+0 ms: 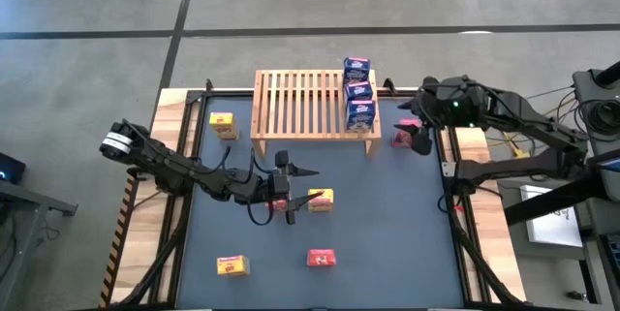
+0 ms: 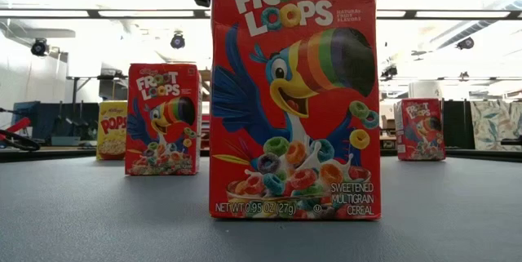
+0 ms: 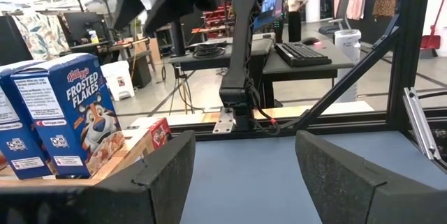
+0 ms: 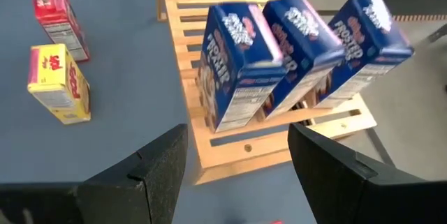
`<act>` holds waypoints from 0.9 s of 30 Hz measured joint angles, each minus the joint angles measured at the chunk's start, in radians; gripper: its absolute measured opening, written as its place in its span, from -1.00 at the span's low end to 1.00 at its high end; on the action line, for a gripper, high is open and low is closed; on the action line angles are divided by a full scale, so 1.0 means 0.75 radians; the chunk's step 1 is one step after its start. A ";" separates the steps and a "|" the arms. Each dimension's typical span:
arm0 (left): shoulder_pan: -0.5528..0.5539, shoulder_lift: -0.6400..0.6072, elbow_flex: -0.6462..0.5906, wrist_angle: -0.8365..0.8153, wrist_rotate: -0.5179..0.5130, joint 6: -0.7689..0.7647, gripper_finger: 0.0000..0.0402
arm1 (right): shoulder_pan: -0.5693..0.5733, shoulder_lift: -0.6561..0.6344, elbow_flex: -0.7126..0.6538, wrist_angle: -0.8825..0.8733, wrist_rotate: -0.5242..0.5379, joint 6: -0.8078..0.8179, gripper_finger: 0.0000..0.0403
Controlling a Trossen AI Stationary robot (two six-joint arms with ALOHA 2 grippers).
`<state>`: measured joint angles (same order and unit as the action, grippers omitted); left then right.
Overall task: Stack cereal on shelf
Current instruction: Put the middle red cereal box on the shelf
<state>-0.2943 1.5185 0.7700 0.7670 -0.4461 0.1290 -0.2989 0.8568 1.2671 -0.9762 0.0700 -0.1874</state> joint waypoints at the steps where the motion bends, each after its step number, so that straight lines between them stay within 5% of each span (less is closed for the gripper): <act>1: 0.000 0.000 0.000 0.000 0.000 0.000 0.15 | 0.000 -0.025 -0.034 0.023 -0.001 0.012 0.17; 12: 0.002 0.000 0.000 -0.016 0.000 -0.035 0.15 | 0.000 -0.303 -0.470 0.508 -0.340 0.166 0.17; 19: 0.002 0.018 0.000 -0.049 0.000 -0.164 0.15 | 0.007 -0.410 -0.794 1.121 -0.861 0.361 0.17; 27: 0.001 0.083 0.000 -0.025 0.000 -0.257 0.15 | 0.060 -0.428 -1.094 1.599 -0.861 0.408 0.17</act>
<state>-0.2935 1.5808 0.7700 0.7479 -0.4461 -0.0636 -0.2541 0.5362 0.4465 0.2232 -0.5755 0.1183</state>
